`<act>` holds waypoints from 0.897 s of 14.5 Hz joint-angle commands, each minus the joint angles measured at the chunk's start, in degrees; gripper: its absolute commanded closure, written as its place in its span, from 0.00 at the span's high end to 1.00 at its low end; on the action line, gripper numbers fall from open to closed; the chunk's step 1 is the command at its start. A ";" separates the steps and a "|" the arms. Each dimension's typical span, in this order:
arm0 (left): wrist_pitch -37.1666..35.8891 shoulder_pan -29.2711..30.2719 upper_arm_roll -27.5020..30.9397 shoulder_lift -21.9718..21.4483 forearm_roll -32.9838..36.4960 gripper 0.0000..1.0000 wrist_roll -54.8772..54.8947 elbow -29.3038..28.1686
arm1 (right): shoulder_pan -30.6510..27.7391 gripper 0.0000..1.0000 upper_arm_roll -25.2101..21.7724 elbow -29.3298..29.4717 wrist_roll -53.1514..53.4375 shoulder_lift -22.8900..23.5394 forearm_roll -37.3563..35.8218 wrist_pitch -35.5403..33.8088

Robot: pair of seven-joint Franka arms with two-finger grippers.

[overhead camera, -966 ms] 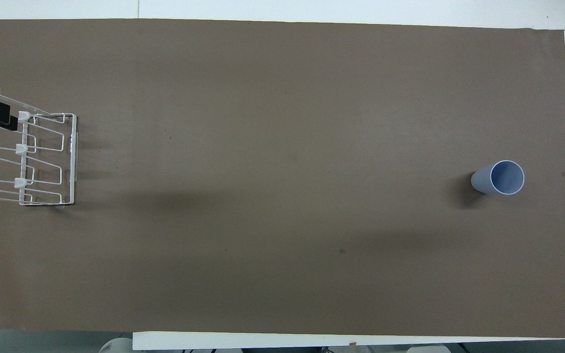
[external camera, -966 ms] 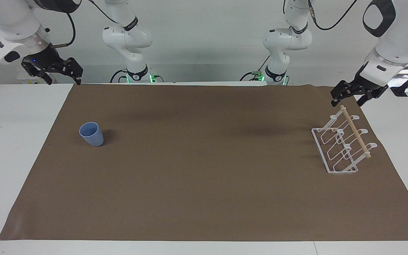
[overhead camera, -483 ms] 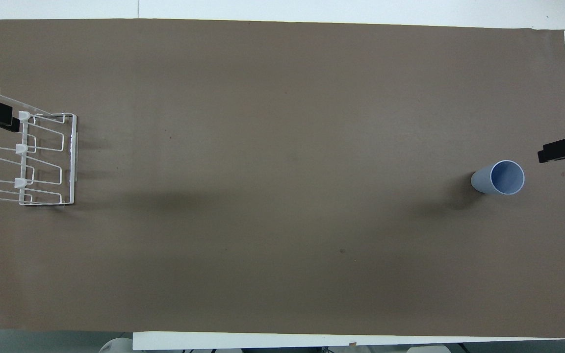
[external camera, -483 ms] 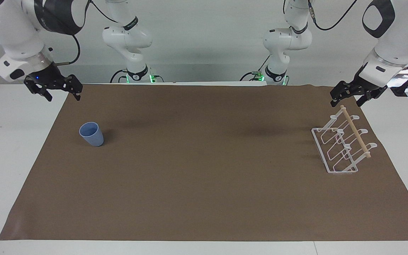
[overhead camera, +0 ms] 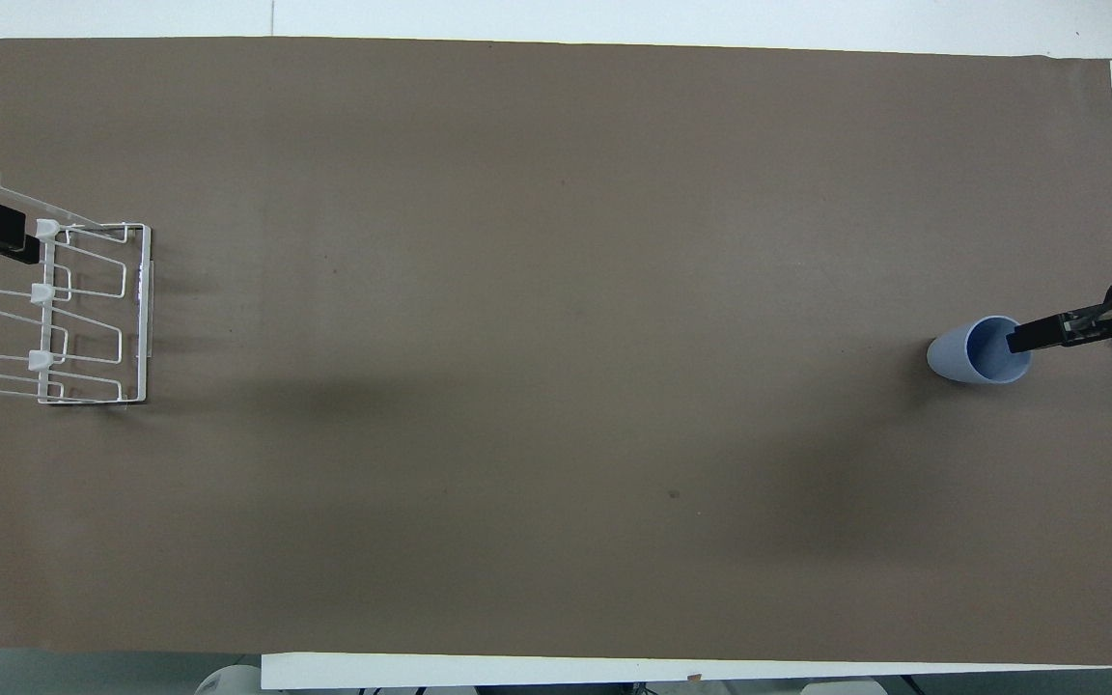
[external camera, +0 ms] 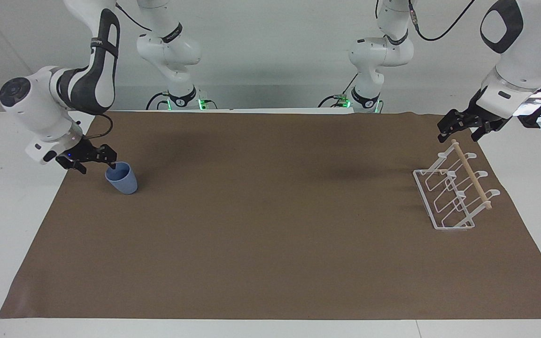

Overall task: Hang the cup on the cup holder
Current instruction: 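Reach the right gripper down to the light blue cup and grasp it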

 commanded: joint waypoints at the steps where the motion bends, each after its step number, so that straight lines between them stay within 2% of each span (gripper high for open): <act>1: -0.02 -0.13 0.26 -2.51 -0.35 1.00 -1.44 -3.65 | -0.15 0.93 0.26 -0.64 -3.05 0.87 0.95 1.29; 4: -0.64 -0.21 0.26 -3.04 -0.35 1.00 -1.53 -4.45 | -0.15 0.87 0.26 -3.97 -5.97 1.05 0.95 6.37; 6: -0.11 -0.13 0.26 -3.30 -0.35 1.00 -1.71 -4.81 | -0.24 0.79 0.26 -4.68 -6.14 1.48 0.95 7.17; 8: -0.11 -0.04 0.26 -3.22 -0.44 1.00 -2.23 -4.72 | -0.15 0.64 0.26 -4.77 -7.02 1.75 0.86 7.26; 11: -0.02 -0.12 0.17 -3.22 -0.44 1.00 -6.35 -4.72 | 0.03 0.26 0.26 -4.68 -7.02 1.75 0.77 6.65; 13: 0.33 -0.74 0.08 -3.22 -0.79 1.00 -12.14 -4.72 | 0.03 0.08 0.26 -4.68 -7.02 1.75 0.77 6.56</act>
